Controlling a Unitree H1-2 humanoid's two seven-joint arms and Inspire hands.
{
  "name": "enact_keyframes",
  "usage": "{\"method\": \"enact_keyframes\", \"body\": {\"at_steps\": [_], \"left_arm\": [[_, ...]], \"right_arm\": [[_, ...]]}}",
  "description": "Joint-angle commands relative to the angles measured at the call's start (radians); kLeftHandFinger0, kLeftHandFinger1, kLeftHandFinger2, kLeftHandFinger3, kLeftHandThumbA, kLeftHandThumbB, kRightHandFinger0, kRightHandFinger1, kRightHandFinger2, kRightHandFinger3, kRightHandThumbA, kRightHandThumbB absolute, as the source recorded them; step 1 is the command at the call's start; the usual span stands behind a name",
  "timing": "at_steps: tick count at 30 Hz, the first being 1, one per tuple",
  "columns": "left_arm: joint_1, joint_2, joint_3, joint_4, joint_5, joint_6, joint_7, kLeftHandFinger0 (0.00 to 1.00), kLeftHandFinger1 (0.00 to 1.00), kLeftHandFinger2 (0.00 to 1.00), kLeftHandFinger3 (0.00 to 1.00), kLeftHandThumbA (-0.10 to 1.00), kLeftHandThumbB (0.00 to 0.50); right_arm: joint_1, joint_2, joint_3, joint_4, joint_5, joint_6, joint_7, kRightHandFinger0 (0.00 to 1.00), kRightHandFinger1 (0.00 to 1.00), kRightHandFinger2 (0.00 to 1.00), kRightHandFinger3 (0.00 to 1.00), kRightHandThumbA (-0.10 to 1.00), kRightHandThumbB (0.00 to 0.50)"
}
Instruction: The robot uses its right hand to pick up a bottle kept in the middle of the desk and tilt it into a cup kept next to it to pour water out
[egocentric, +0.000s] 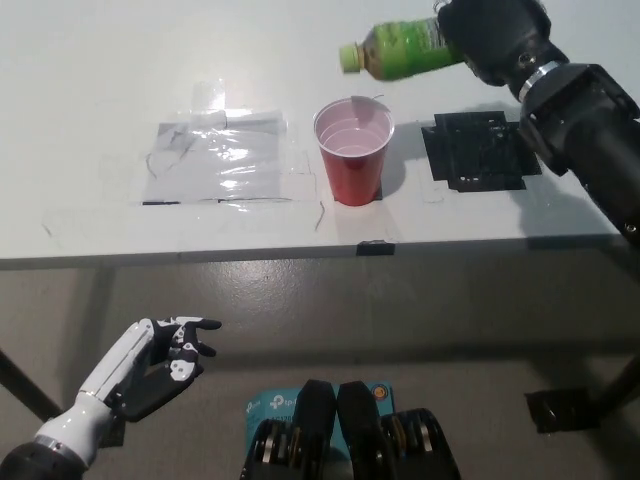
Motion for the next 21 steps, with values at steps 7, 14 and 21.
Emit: {"method": "enact_keyframes", "body": {"at_steps": [7,14,21], "left_arm": [[0.007,0.008,0.005,-0.026,-0.005,-0.022,-0.004,0.53,0.60,0.75,0.80,1.00,0.230],[0.015,0.005,0.006,-0.022,-0.003,-0.032,-0.002,0.51,0.59,0.74,0.80,1.00,0.248],[0.011,0.006,0.012,-0.032,0.006,-0.028,0.007,0.52,0.59,0.72,0.77,1.00,0.315]], "right_arm": [[0.051,0.173,-0.458,-0.130,0.453,0.229,0.154,0.00,0.00,0.21,0.35,-0.10,0.001],[0.138,0.312,-0.812,-0.145,0.815,0.169,0.087,0.00,0.00,0.00,0.19,-0.10,0.075],[0.188,0.380,-0.983,-0.100,1.047,0.001,0.092,0.00,0.00,0.00,0.25,-0.10,0.000]]}}
